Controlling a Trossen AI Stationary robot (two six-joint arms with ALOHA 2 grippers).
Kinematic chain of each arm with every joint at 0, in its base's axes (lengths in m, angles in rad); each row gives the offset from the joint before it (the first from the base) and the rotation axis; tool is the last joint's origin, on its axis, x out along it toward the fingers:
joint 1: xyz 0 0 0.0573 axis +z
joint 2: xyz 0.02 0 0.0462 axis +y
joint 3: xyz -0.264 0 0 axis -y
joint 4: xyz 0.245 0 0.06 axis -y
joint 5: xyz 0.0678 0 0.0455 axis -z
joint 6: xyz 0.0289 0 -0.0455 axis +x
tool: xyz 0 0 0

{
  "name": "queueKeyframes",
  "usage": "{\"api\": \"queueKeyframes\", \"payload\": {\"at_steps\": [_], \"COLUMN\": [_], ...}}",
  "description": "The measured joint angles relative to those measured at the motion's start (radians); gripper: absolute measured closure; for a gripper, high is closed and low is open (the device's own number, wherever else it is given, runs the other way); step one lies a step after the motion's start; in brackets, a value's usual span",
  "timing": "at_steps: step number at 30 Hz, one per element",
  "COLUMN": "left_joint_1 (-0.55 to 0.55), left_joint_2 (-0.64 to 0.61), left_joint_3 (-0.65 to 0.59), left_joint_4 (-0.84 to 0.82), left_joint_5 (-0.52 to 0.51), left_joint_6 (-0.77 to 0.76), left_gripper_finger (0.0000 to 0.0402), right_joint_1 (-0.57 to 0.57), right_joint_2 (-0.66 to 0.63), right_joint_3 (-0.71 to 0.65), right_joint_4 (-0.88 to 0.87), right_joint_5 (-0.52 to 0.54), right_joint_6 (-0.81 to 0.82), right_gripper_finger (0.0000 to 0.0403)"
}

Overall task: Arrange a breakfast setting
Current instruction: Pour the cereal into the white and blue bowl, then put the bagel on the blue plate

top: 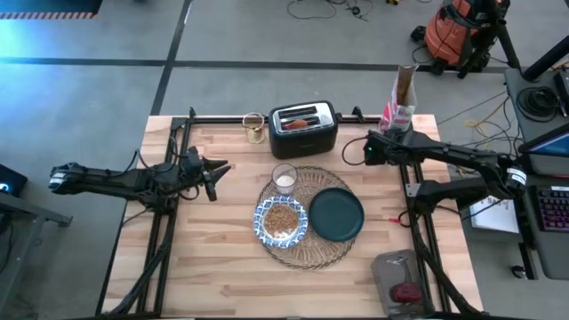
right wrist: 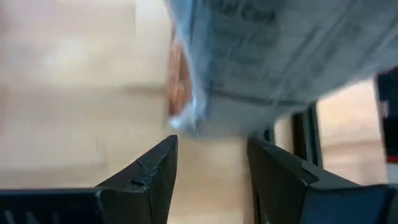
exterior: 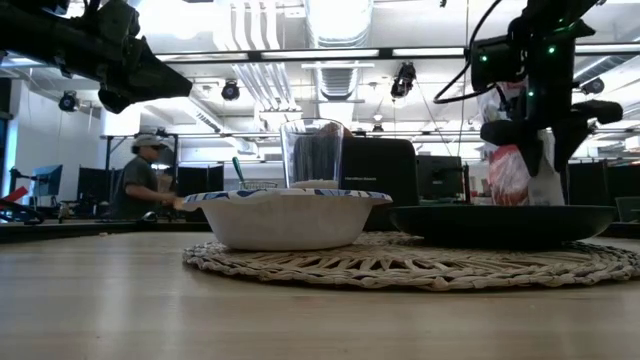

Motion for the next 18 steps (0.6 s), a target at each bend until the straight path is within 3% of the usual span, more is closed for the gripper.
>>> {"api": "queueKeyframes", "payload": {"at_steps": [18], "left_joint_1": [0.0], "left_joint_2": [0.0], "left_joint_3": [0.0], "left_joint_4": [0.002], "left_joint_5": [0.0], "left_joint_6": [0.0], "left_gripper_finger": [0.0319], "right_joint_1": [0.011], "right_joint_2": [0.005], "right_joint_3": [-0.002], "right_joint_4": [-0.149], "right_joint_5": [-0.236], "right_joint_6": [-0.015], "right_gripper_finger": [0.0211]}}
